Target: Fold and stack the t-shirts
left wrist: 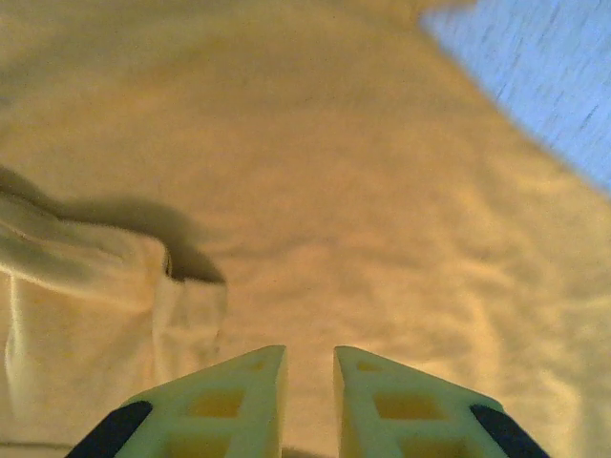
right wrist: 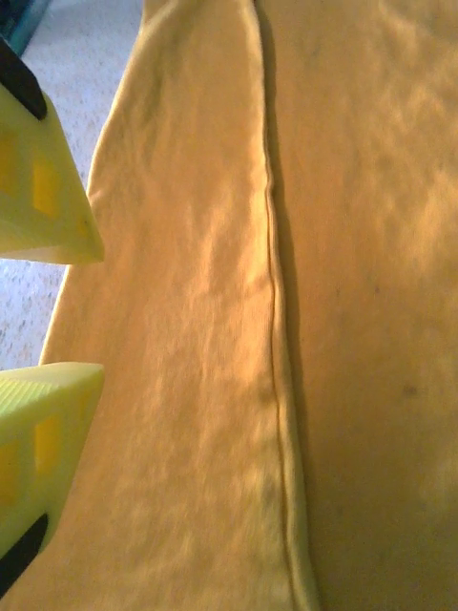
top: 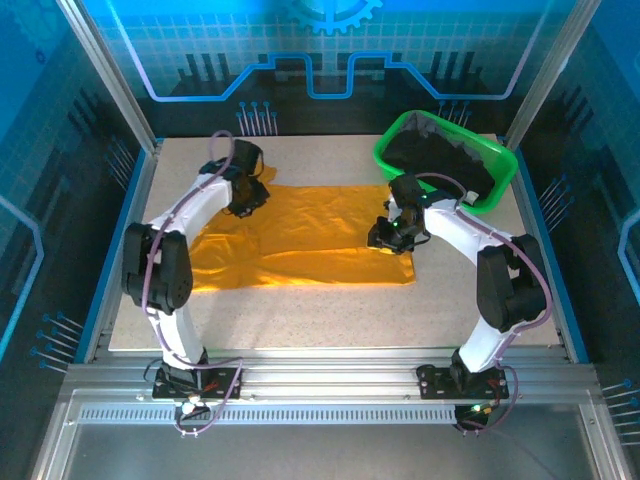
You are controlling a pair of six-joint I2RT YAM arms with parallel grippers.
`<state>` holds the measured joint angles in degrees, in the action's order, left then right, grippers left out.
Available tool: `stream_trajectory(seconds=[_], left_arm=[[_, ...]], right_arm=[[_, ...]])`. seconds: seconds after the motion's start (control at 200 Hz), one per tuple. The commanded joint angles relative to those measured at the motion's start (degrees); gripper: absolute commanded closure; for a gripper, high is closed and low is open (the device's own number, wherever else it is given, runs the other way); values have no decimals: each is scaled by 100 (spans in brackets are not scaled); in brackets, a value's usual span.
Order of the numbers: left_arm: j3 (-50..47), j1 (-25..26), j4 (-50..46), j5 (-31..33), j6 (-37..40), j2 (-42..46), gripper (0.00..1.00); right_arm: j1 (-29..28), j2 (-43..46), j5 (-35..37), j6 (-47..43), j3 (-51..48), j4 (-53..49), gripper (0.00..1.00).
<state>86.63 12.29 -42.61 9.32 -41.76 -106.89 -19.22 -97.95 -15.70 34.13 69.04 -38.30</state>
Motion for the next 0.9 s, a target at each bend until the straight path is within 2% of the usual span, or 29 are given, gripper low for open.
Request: stream_trajectory(seconds=[0.0, 0.065, 0.145, 0.555, 0.895], left_arm=[[208, 78, -924, 369, 827, -573, 79], [278, 115, -932, 413, 955, -778, 77], [384, 120, -1012, 556, 1043, -1024, 74], [404, 234, -863, 937, 1527, -1408, 69], [468, 256, -777, 924, 1712, -1623, 73]], right_arm=[[-7, 153, -1125, -105, 0, 848, 62], [-13, 196, -1618, 27, -54, 1265, 60], [-11, 274, -1869, 217, -127, 1600, 59], [15, 367, -1831, 339, -233, 1545, 59], [15, 338, -1786, 340, -206, 1501, 60]])
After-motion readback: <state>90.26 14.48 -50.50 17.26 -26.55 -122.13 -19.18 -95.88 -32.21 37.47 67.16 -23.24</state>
